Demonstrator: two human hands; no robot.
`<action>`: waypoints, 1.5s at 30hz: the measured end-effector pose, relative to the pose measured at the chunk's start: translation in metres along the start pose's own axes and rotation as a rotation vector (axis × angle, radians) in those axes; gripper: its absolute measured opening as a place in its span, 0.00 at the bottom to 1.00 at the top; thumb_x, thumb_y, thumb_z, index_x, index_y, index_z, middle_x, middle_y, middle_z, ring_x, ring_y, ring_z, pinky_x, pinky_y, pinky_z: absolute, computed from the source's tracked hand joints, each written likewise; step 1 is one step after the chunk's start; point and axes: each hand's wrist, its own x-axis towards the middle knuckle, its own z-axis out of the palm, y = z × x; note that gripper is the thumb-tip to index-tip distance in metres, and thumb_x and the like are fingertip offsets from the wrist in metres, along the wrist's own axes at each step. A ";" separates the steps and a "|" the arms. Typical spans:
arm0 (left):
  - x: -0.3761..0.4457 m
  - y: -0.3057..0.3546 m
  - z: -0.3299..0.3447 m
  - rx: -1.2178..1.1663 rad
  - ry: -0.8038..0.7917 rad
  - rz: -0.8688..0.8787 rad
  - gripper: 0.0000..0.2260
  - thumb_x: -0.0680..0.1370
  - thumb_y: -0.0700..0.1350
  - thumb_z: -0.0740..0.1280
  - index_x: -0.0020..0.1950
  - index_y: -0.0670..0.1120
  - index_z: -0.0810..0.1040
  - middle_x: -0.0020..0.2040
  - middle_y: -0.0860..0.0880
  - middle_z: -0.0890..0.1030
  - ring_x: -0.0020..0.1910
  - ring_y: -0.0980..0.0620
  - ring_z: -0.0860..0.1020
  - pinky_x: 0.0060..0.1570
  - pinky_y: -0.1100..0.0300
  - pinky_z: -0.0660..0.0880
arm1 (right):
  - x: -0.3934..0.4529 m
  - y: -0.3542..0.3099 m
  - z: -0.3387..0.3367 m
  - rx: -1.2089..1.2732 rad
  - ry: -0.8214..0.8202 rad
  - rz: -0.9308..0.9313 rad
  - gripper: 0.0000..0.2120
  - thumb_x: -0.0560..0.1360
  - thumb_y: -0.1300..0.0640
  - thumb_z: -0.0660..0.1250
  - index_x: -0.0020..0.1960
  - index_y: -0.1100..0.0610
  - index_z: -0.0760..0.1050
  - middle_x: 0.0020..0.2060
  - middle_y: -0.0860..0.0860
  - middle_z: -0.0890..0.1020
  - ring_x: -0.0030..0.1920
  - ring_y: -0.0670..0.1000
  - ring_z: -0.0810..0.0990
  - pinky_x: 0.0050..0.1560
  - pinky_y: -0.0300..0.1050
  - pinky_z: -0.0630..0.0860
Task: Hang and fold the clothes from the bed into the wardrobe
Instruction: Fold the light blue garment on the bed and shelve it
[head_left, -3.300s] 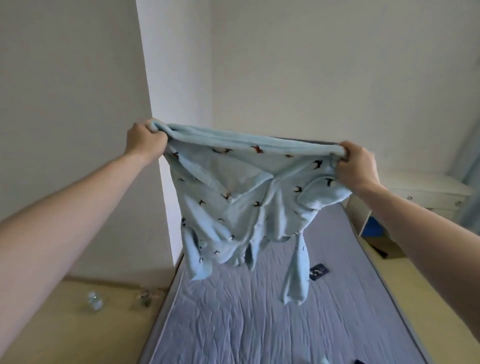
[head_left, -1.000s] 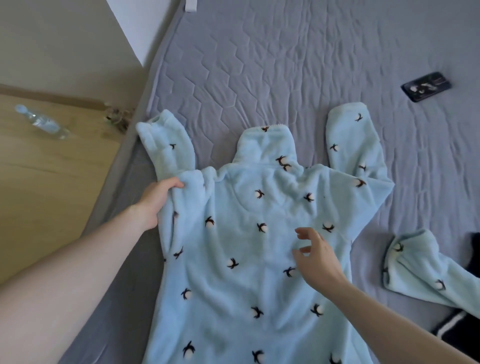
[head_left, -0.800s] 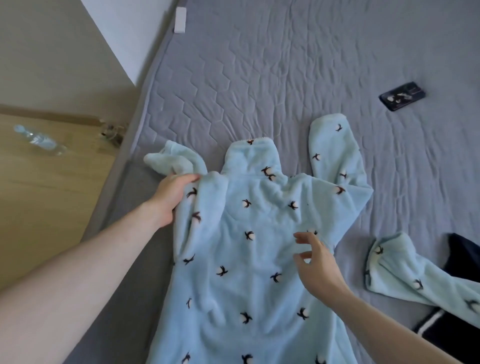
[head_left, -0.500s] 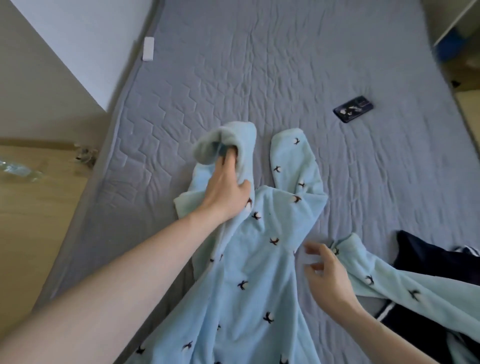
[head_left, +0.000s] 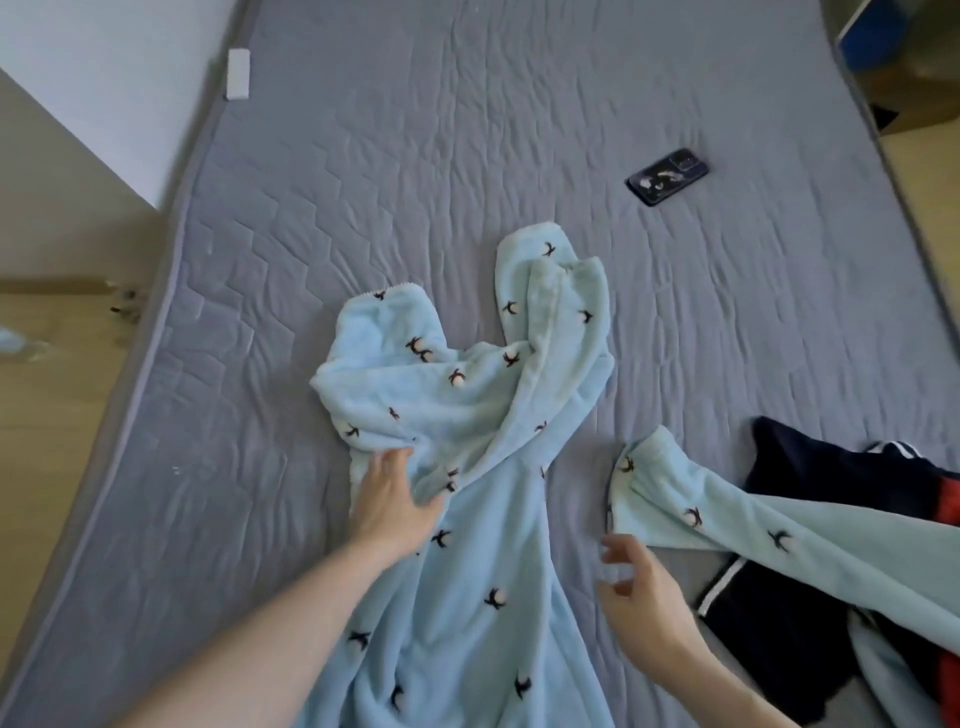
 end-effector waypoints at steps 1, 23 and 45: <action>-0.012 -0.033 -0.002 0.041 -0.024 -0.079 0.38 0.74 0.57 0.72 0.78 0.45 0.62 0.75 0.45 0.63 0.74 0.43 0.66 0.72 0.49 0.67 | -0.003 0.001 0.010 -0.005 -0.038 0.010 0.18 0.78 0.57 0.67 0.65 0.43 0.71 0.58 0.39 0.77 0.46 0.42 0.82 0.48 0.46 0.81; -0.216 0.004 0.082 -0.006 -0.464 0.212 0.28 0.71 0.54 0.65 0.70 0.54 0.63 0.64 0.51 0.77 0.62 0.45 0.77 0.57 0.51 0.76 | -0.040 0.043 0.042 -0.095 -0.115 0.208 0.12 0.80 0.56 0.63 0.61 0.50 0.76 0.52 0.46 0.81 0.44 0.51 0.85 0.45 0.50 0.83; -0.083 -0.104 0.025 0.119 -0.106 0.028 0.30 0.75 0.50 0.71 0.75 0.51 0.68 0.74 0.52 0.63 0.66 0.47 0.75 0.60 0.51 0.76 | -0.028 0.040 0.086 -0.415 -0.260 0.188 0.17 0.75 0.50 0.64 0.64 0.47 0.78 0.57 0.48 0.82 0.53 0.53 0.81 0.53 0.46 0.79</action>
